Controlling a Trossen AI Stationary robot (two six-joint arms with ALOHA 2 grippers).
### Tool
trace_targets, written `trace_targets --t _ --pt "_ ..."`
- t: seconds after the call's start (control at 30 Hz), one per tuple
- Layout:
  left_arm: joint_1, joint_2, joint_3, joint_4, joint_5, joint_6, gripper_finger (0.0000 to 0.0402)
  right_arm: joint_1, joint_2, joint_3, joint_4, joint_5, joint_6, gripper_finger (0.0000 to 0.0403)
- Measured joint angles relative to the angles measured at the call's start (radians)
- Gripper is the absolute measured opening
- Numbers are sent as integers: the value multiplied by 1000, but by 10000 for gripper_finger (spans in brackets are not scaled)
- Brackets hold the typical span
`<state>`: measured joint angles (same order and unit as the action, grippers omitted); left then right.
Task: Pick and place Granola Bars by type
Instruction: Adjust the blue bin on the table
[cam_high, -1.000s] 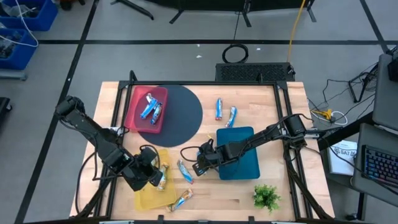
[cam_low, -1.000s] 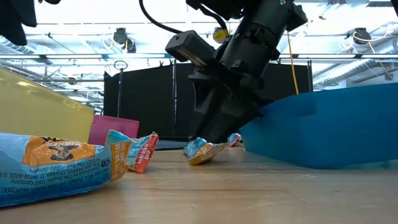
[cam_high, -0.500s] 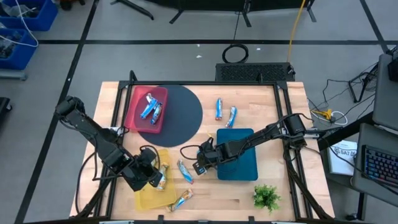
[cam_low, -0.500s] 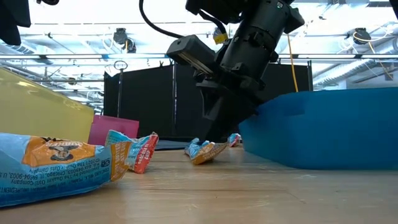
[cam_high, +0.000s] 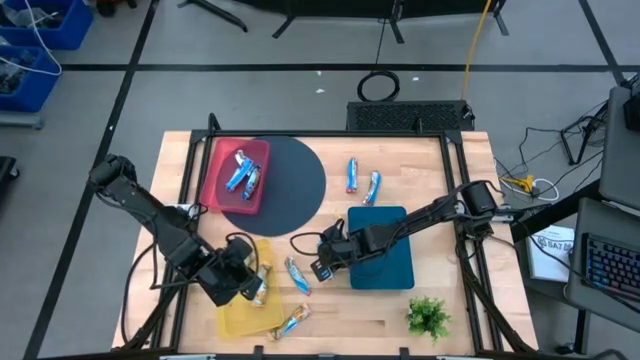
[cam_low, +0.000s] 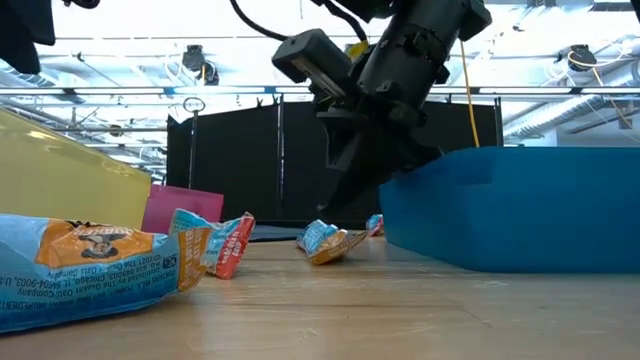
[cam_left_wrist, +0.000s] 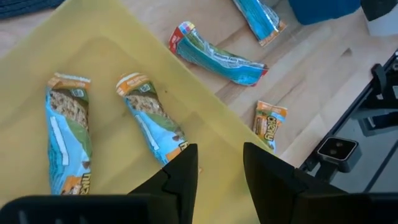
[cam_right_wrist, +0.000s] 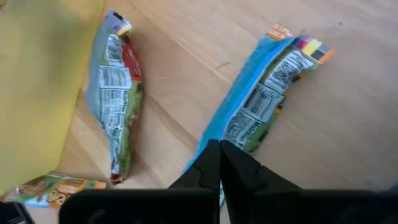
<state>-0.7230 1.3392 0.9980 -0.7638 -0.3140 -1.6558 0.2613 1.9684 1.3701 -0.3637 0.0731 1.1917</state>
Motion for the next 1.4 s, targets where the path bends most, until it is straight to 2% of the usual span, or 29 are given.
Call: trace_targets --t 0.2,0.37,0.53,0.63,0.73,0.8,0.87,1.0,1.1,1.17,1.23,1.33,1.4 --pt "12 0 0 4 1 13 131 -4 -22 -1 1 -14 -30 0" --pt "12 0 0 5 1 24 131 -12 -98 16 137 -73 -100 0" --pt "12 0 0 6 20 29 131 -14 -212 24 361 -96 -206 0" --pt "12 0 0 6 47 41 131 -11 -251 24 521 -43 -208 0" --pt "12 0 0 7 76 54 131 -18 -271 24 658 58 -208 0" --pt "12 0 0 8 97 55 131 -35 -278 24 698 79 -196 3" --pt "12 0 0 8 103 56 131 -52 -290 39 631 52 -186 13" --pt "12 0 0 9 99 56 131 -48 -292 169 256 62 -182 60" --pt "12 0 0 9 97 57 131 -36 -293 277 9 139 -132 110" --pt "12 0 0 8 96 58 131 -30 -296 335 -172 245 -56 141" --pt "12 0 0 7 96 69 131 -28 -286 364 -312 295 60 166" --pt "14 0 0 7 85 80 131 -26 -250 373 -459 272 207 186" --pt "16 0 0 7 84 83 131 -25 -218 372 -506 249 249 192"
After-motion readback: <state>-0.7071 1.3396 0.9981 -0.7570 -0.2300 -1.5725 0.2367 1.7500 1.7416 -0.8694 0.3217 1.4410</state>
